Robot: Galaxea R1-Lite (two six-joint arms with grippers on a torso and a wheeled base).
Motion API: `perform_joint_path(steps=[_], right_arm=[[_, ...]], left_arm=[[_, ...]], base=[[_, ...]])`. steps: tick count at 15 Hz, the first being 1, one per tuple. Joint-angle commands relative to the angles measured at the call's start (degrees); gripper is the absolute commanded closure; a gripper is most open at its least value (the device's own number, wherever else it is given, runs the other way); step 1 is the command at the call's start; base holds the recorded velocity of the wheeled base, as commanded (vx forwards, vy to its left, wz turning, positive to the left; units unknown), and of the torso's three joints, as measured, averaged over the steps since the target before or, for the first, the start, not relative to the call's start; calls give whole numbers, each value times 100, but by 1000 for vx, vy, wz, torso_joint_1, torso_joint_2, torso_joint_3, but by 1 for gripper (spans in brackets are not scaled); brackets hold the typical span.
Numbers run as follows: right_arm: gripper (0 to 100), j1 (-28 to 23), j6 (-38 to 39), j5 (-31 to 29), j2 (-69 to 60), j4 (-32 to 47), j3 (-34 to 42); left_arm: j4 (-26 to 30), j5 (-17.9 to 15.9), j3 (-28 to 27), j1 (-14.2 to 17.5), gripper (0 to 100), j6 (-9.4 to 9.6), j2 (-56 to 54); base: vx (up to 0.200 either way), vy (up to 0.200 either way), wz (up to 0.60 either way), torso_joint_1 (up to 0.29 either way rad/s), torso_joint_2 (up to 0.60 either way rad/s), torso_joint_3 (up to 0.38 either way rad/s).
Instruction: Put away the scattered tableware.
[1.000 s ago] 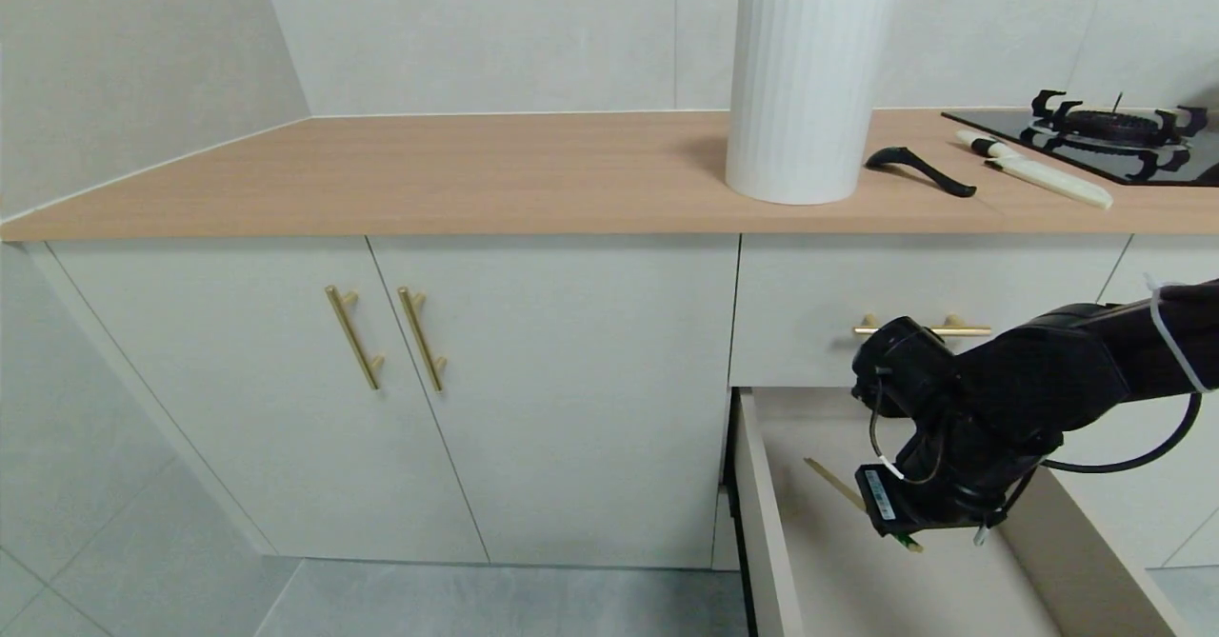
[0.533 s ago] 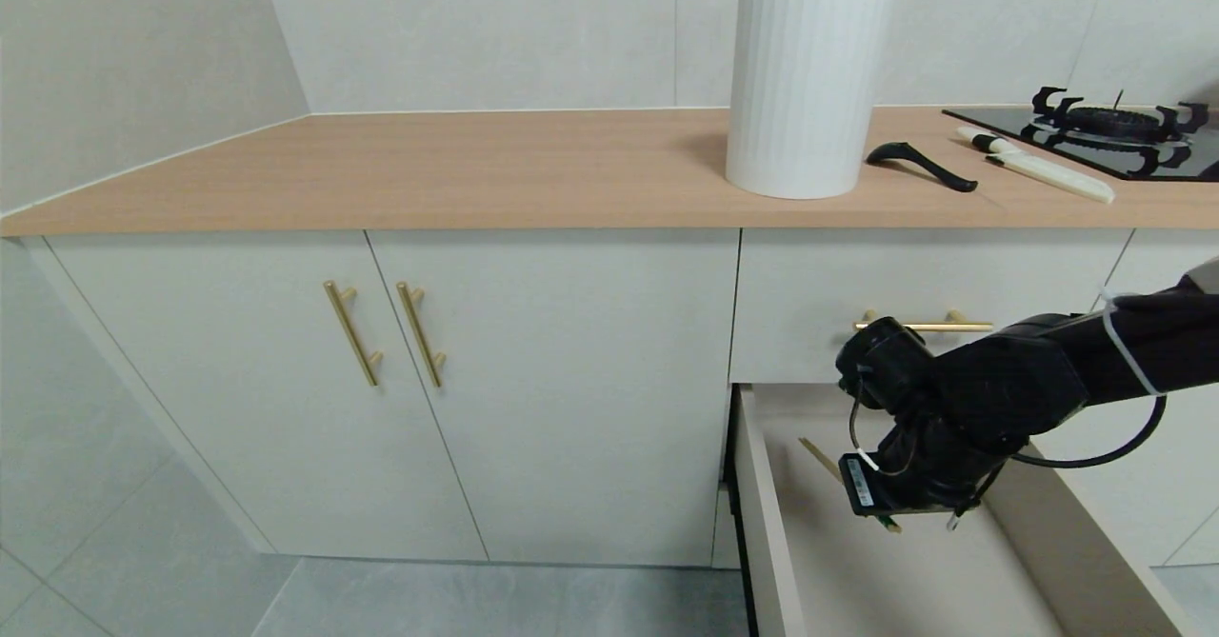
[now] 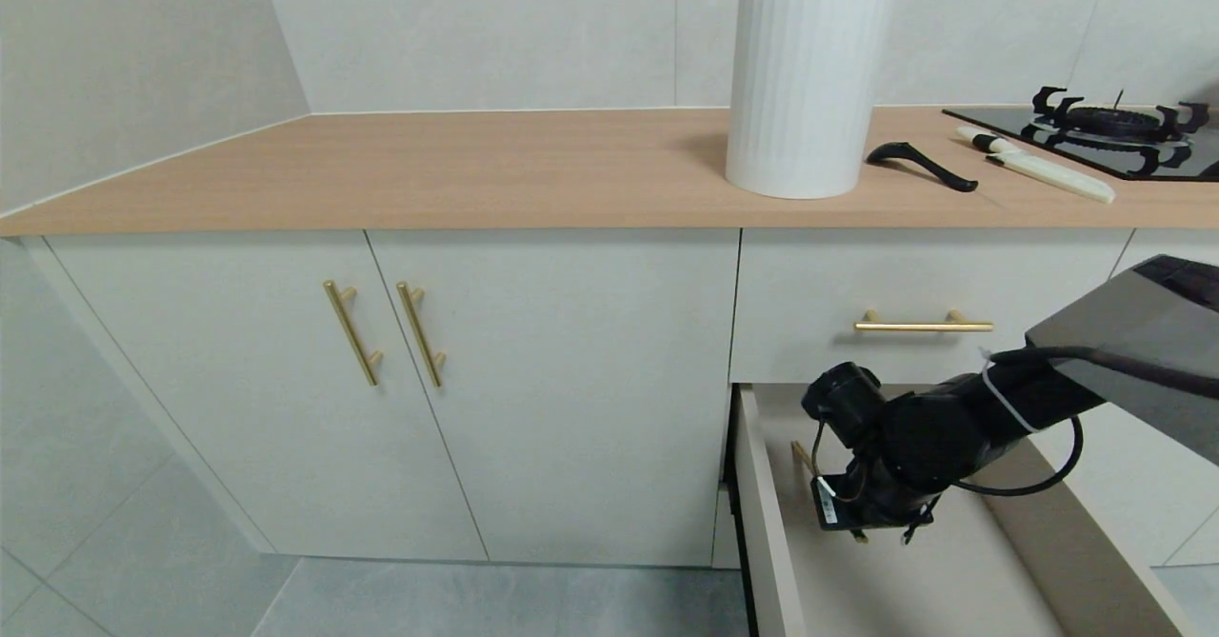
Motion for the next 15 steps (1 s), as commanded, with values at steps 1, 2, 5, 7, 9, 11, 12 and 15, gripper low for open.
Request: perform_joint_path(steps=[1,2,5,7,9,11,12,15], right_arm=[[100,3,1,-1,312,-144,101],[100,3,1,-1,330,-179,110],[100,3,1,-45,541,-487,162],[100,-6,1,-150,716,-636,162],[100,-94,1,-177,752,-653,127],[100,-164,1,-168,769,-715,110],[100,-173,1,-168,760,-768,119],[0,-164,1,-177,760,-785,119]], left_arm=[[-1,2,1,2,0,-2,0],[-1,2,1,2,0,-2,0],[-1,2,1,2,0,-2,0],[-1,2,1,2,0,-2,0],[-1,2,1,2,0,-2,0],[-1,2,1,2,0,-2,0],[-10,2,1,2,0,-2,0],[-10,2,1,2,0,-2,0]], base=[[0,0,0,0,0,0],[0,0,0,0,0,0],[0,0,0,0,0,0],[0,0,0,0,0,0],[0,0,0,0,0,0],[0,0,0,0,0,0],[0,0,0,0,0,0],[0,0,0,0,0,0]])
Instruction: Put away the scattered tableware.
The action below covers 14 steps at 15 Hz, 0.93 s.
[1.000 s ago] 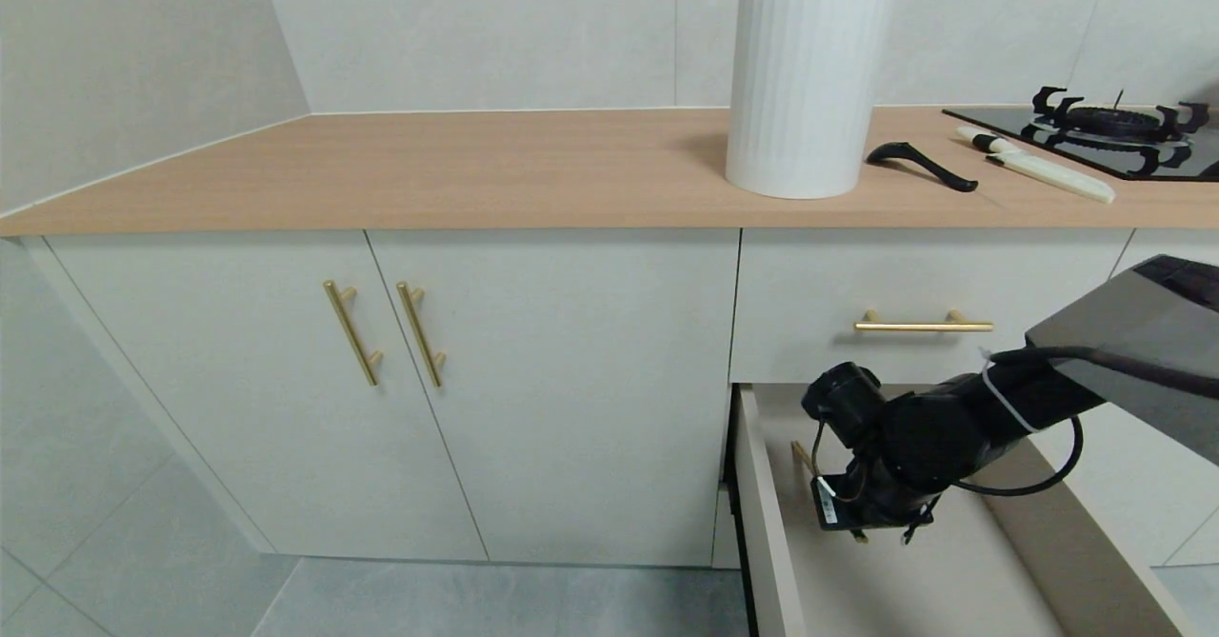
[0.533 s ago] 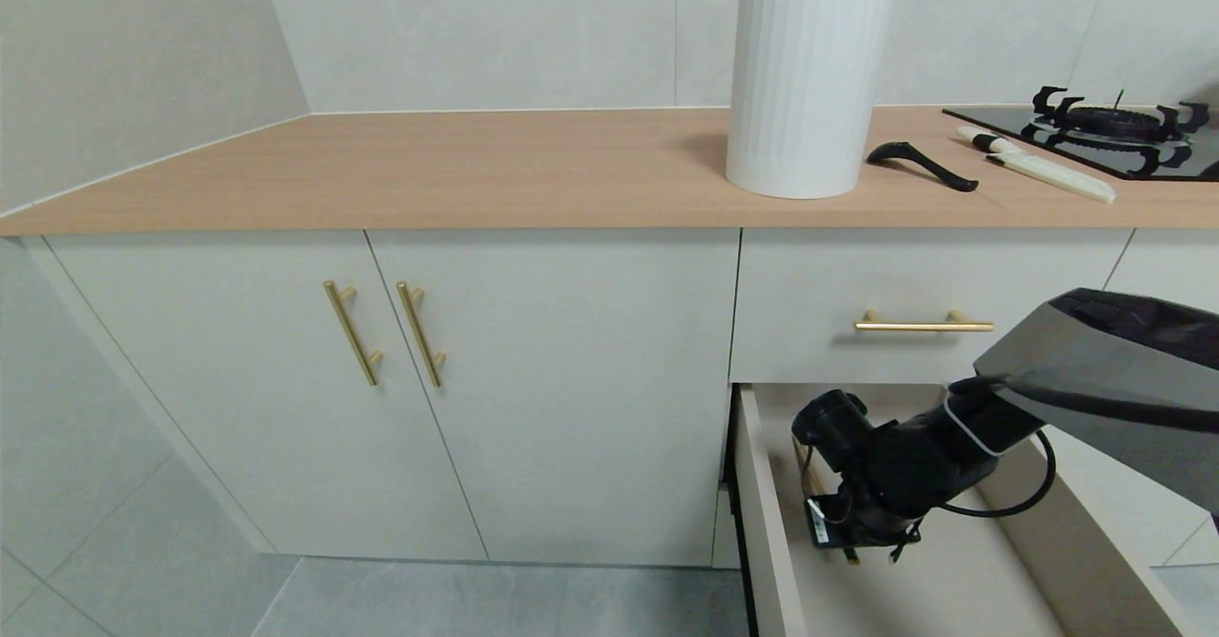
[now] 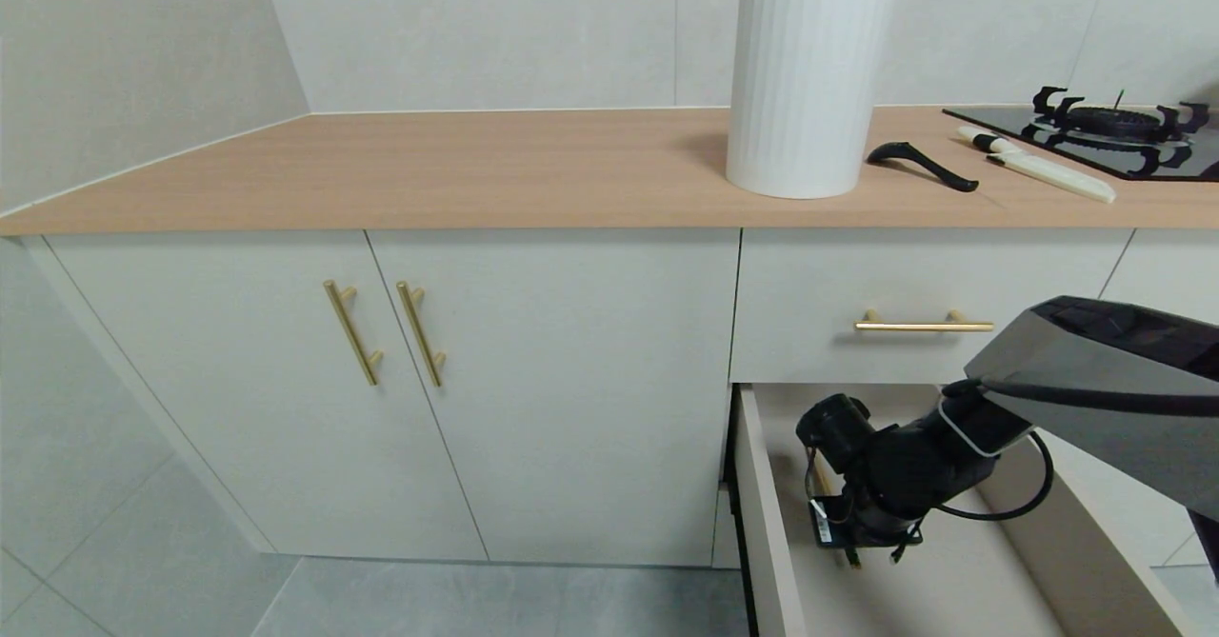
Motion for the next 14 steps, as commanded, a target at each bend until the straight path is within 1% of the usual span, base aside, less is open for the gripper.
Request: perform_joint_path(steps=[1,4,7,9,10,11,12,14], right_arm=[[0,2,1,8,-9,-6,0],[0,19,10,17,-71,-6,18],[0,37,-43,254,-1011,46,361],[0,2,-96,342,-2022,55,536],[0,-183,-245,351,-2663,73,554],[0,-358,-368,368,-3024,134,580],[0,-666,-711,491,-3692,442,563],[0,-1149,-1212,825,-4263,618,554]], left_arm=[[1,4,1,4,0,-2,0],[1,4,1,4,0,-2,0],[1,4,1,4,0,-2,0],[1,4,1,4,0,-2,0],[1,4,1,4,0,-2,0],[1,4,1,4,0,-2,0],[1,4,1,4,0,-2,0],[1,4,1,4,0,-2,0]], base=[[0,0,0,0,0,0],[0,0,0,0,0,0],[0,0,0,0,0,0],[0,0,0,0,0,0],[0,0,0,0,0,0],[0,0,0,0,0,0],[0,0,0,0,0,0],[0,0,0,0,0,0]])
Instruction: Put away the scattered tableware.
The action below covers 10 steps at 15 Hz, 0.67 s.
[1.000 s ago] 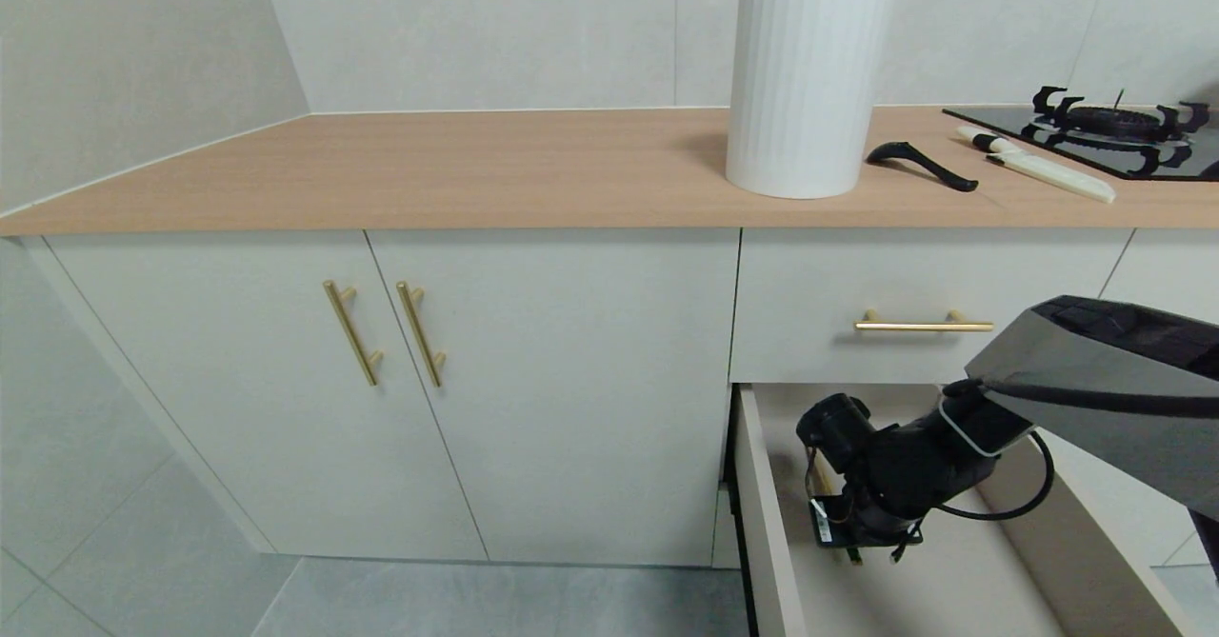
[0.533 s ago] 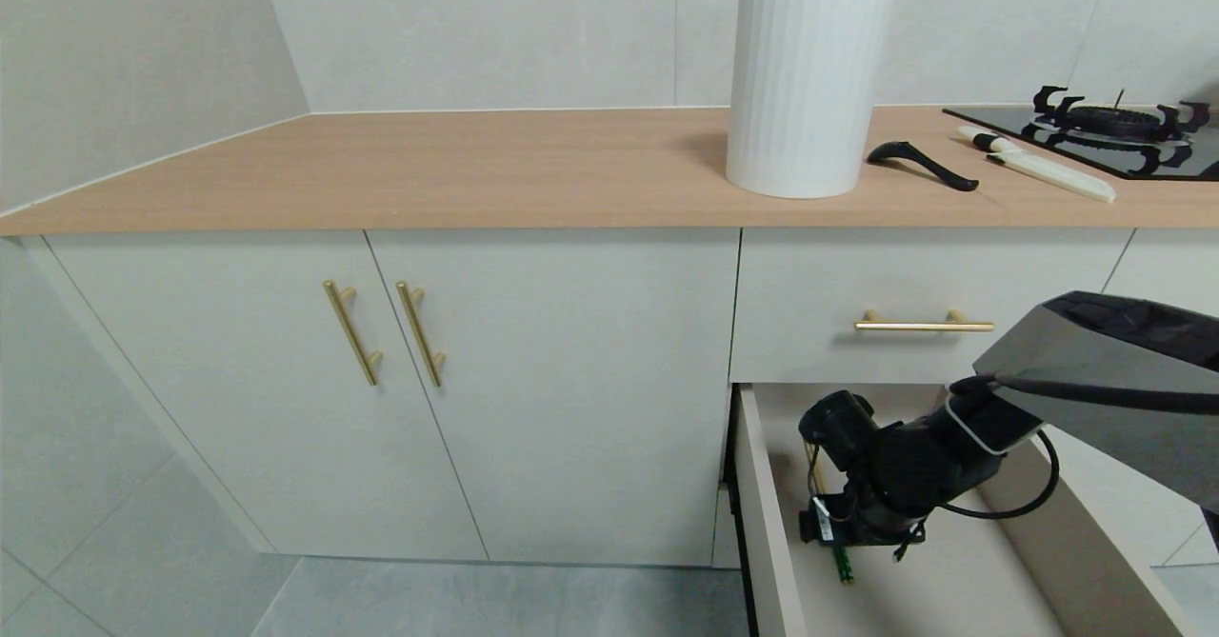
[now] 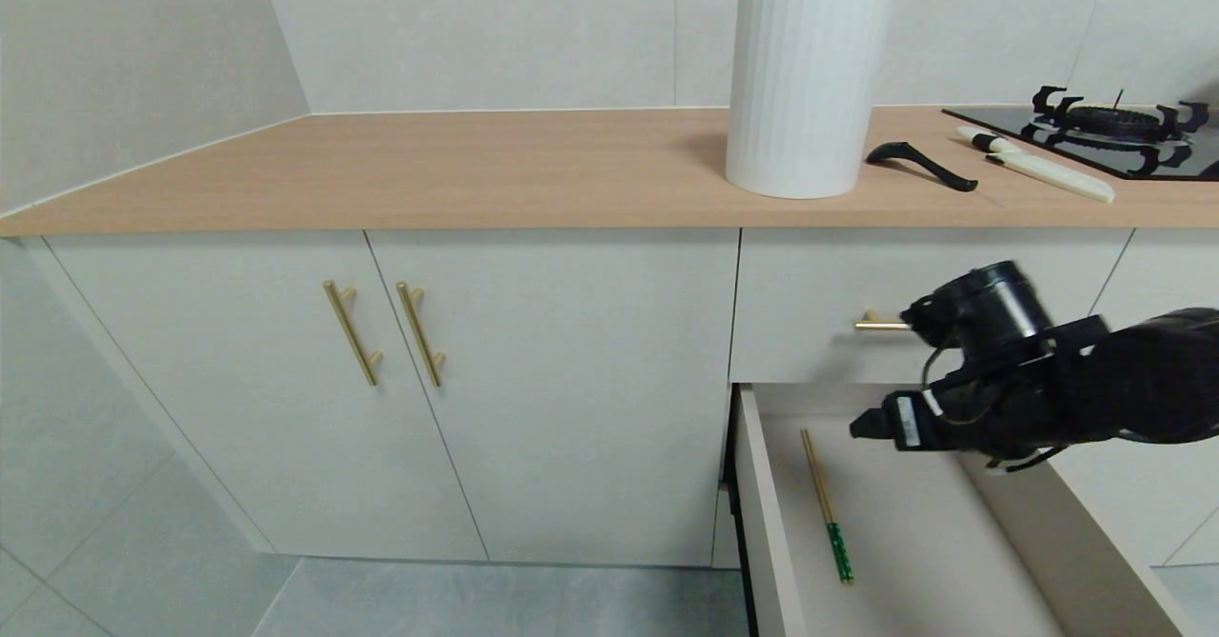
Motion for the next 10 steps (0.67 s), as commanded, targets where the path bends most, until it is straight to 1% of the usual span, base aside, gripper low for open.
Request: perform_joint_path(steps=[1,5,8,10], right_arm=[[0,-718,-447,418,-1331,184,27],[0,-797,-605,471,-1621,184,54],[0,-797,-614,471,-1735,184,63],[0,-797,-614,471,-1700,184,63]], left_arm=[[1,2,1,2,0,-4,0],[-8,2,1,2,0,-4,0],[1,2,1,2,0,-4,0],[1,2,1,2,0,-4,0]], base=[[0,0,0,0,0,0],[0,0,0,1,-20,-18],[0,0,0,15,-186,-289],[0,0,0,61,-505,-361]])
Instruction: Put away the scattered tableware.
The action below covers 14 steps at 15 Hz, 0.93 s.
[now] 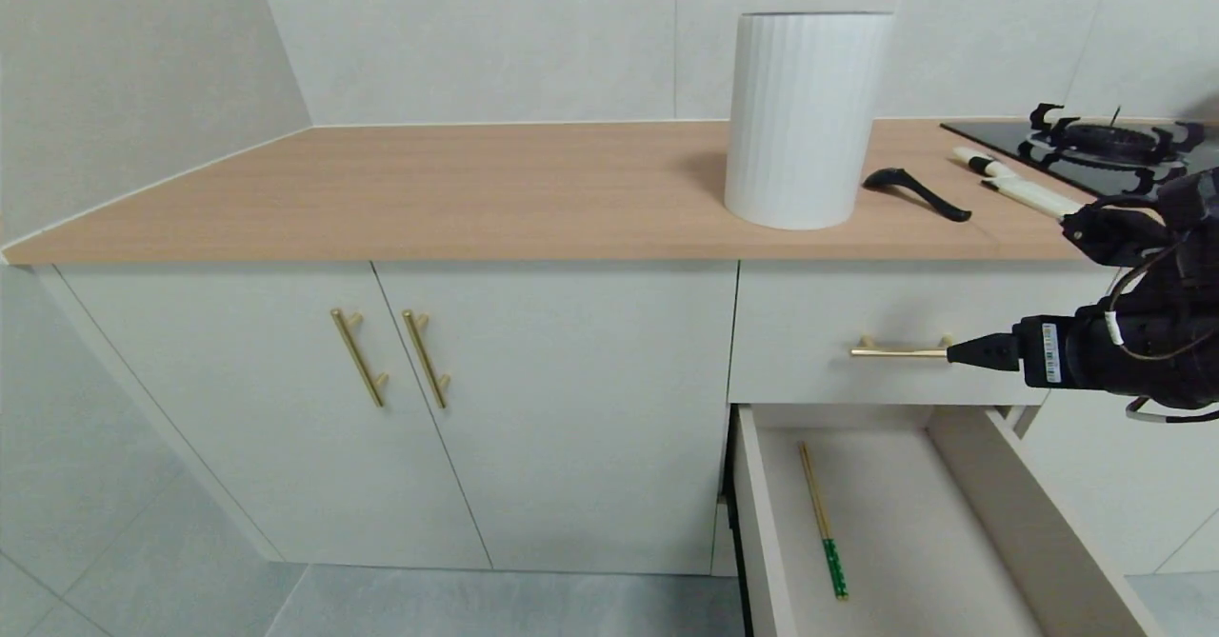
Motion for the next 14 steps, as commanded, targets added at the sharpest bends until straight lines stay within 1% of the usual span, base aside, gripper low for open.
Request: perform_joint_path(steps=[1,7,14], right_arm=[[0,1,-6,1,-38,4,-1],[0,10,-102,9,-20,-14,69],[0,28,-111,27,182,-23,78]], left_arm=[[5,2,1,2,0,-2,0],[-4,2,1,2,0,-2,0],[-4,2,1,2,0,-2,0]], base=[[0,0,0,22,-554,-339],[0,0,0,134,-471,-333],[0,0,0,176,-477,-311]])
